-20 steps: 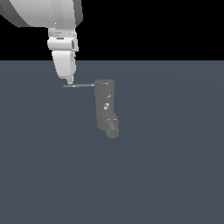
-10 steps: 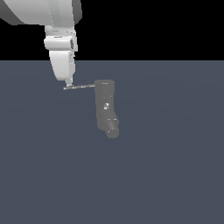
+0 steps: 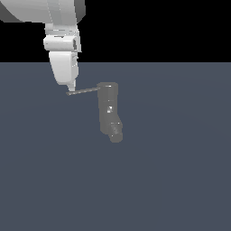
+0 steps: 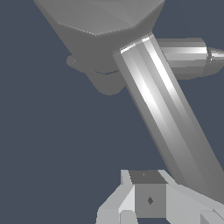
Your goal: Turn on the faucet by rotating a designated handle.
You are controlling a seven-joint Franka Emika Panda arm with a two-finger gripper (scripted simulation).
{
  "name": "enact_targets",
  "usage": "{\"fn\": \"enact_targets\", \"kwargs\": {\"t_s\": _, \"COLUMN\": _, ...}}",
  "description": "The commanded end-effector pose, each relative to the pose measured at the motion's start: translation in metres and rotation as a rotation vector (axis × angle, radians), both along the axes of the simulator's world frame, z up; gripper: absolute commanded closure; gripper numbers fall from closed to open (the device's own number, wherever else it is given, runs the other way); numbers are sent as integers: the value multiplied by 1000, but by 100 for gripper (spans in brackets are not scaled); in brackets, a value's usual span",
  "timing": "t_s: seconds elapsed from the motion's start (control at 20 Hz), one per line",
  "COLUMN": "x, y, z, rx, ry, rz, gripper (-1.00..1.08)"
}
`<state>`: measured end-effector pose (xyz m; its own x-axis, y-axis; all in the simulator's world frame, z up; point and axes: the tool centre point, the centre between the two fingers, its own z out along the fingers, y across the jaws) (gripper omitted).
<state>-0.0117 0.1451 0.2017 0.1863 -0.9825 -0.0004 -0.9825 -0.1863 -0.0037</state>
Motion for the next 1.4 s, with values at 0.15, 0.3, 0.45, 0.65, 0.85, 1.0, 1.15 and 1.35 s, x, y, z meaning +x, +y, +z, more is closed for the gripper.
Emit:
{"fn": "enact_targets", "kwargs": {"t_s": 0.15, "x": -19, "y": -1, "z": 0, "rx": -1, "ry": 4, "rz": 5, "gripper": 108}}
{"fn": "enact_targets", "kwargs": {"t_s": 0.3, "x": -27, "y": -3, "z": 0, "rx": -1, "ry": 4, "rz": 5, "gripper": 108}}
{"fn": "enact_targets", "kwargs": {"t_s": 0.45, "x": -25, "y": -7, "z": 0, "rx": 0, "ry": 1, "rz": 2, "gripper": 108}}
{"fn": "enact_targets", "kwargs": {"t_s": 0.65, "x": -33, "y": -18, "z": 0, "rx": 0, "ry": 1, "rz": 2, "gripper": 108}}
{"fn": "enact_targets", "kwargs": {"t_s": 0.85, "x": -40, "y": -29, "z": 0, "rx": 0, "ry": 2, "rz": 2, "gripper": 108}}
{"fn": "enact_targets", "kwargs": {"t_s": 1.0, "x": -46, "y": -37, "z": 0, "rx": 0, "ry": 2, "rz": 3, "gripper": 108}}
{"fn": "enact_targets", "kwargs": {"t_s": 1.15, "x": -52, "y": -46, "z": 0, "rx": 0, "ry": 2, "rz": 3, "gripper": 108}}
{"fn": "enact_targets", "kwargs": {"t_s": 1.35, "x": -61, "y": -57, "z": 0, "rx": 0, "ry": 2, "rz": 3, "gripper": 108}}
